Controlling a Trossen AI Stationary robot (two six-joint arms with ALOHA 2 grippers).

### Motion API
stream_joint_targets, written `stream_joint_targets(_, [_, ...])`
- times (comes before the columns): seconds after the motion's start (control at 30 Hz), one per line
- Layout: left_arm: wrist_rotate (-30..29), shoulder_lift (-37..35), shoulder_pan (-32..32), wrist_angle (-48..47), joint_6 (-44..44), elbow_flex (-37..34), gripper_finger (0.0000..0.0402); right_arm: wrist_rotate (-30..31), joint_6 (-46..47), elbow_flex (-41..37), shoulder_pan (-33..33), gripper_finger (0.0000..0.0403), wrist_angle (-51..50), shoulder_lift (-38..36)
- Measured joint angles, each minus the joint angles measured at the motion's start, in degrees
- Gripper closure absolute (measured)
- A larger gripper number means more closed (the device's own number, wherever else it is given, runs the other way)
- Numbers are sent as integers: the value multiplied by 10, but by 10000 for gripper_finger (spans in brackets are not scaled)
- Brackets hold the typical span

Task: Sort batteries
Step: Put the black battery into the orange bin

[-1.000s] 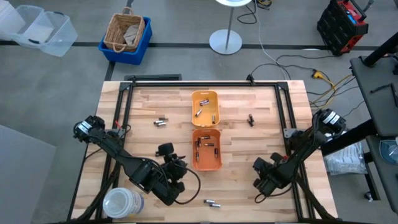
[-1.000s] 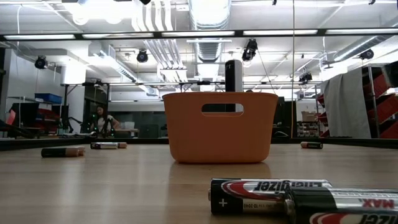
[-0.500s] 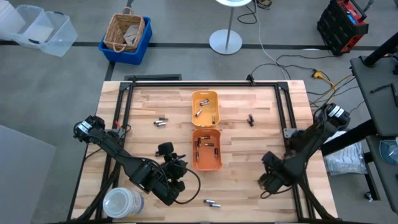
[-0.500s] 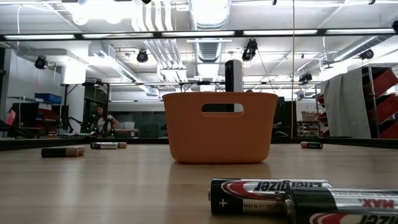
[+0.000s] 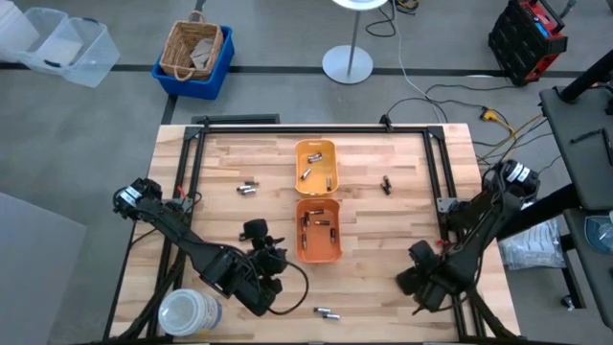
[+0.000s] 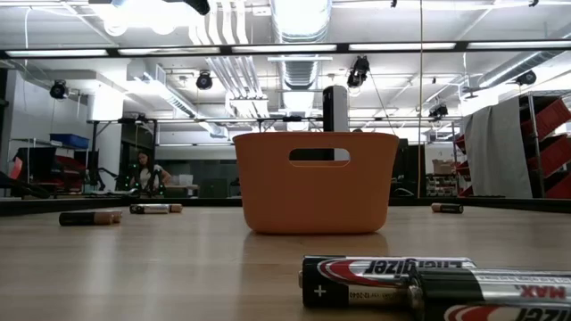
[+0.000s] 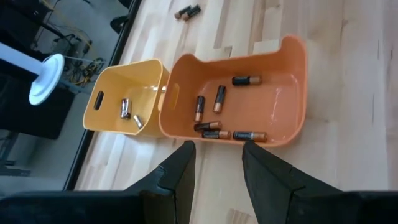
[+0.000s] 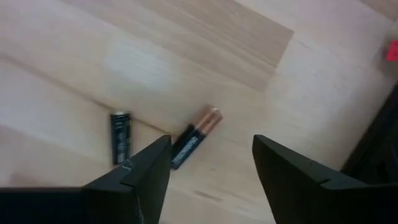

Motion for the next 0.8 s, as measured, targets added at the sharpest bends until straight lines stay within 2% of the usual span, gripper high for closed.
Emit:
stream_joint_targets(0.13, [0, 0, 0, -4, 6, -9, 287, 0, 3, -23, 0, 179, 21, 17])
stream_joint_targets(0.27, [-7, 0, 6, -6, 13, -9, 287, 0, 6, -45, -1, 183, 33, 29])
stream_joint_targets(0.43, [-43, 0, 8, -5, 19, -9, 287, 3, 11, -79, -1, 211, 75, 35])
stream_joint_targets(0.53, [-45, 0, 8, -6, 19, -9, 287, 5, 17, -86, -1, 234, 89, 38])
stream_joint_targets(0.6, [-45, 0, 8, -6, 21, -9, 287, 5, -10, -85, -1, 248, 88, 36])
stream_joint_targets(0.7, [-45, 0, 8, -5, 28, -9, 287, 6, -77, -73, -2, 261, 45, 29])
stream_joint_targets(0.8, [-46, 0, 8, -5, 29, -8, 287, 3, -101, -61, -4, 265, -51, 12])
